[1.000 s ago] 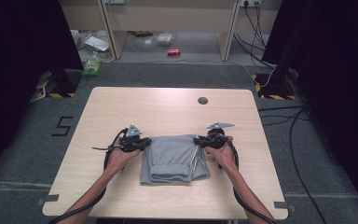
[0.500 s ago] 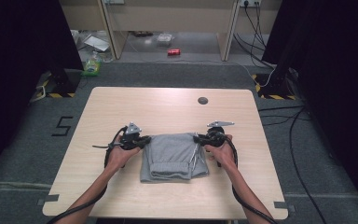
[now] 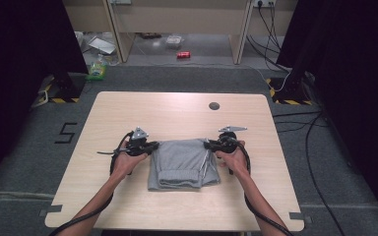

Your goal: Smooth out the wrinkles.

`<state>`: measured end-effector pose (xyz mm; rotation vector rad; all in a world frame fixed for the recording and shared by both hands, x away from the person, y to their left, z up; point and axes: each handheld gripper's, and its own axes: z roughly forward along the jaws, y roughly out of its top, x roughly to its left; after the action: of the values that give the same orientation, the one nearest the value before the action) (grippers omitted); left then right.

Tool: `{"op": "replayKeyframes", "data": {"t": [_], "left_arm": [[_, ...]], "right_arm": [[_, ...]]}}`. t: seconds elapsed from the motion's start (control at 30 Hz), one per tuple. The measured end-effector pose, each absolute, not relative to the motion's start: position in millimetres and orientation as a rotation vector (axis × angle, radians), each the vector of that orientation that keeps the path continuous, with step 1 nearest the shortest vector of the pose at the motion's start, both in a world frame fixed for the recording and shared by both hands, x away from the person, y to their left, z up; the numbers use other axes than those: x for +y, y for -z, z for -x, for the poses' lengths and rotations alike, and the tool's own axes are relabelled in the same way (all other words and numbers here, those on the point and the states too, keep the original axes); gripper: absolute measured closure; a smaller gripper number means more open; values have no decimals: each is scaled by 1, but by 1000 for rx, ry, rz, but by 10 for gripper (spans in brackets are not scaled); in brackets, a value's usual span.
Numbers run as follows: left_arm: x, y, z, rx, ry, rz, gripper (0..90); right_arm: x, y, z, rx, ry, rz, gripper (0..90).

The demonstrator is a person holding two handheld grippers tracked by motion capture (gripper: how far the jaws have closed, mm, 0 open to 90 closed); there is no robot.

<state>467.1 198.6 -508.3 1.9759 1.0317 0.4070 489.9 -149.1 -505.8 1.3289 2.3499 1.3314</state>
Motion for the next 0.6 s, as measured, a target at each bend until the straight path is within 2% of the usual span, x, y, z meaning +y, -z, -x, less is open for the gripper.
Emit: {"op": "replayKeyframes", "data": {"t": [0.6], "left_arm": [[204, 504, -498, 1086, -425, -1965, 834]], "right_arm": [[-138, 501, -523, 2320, -1333, -1353, 721]]}}
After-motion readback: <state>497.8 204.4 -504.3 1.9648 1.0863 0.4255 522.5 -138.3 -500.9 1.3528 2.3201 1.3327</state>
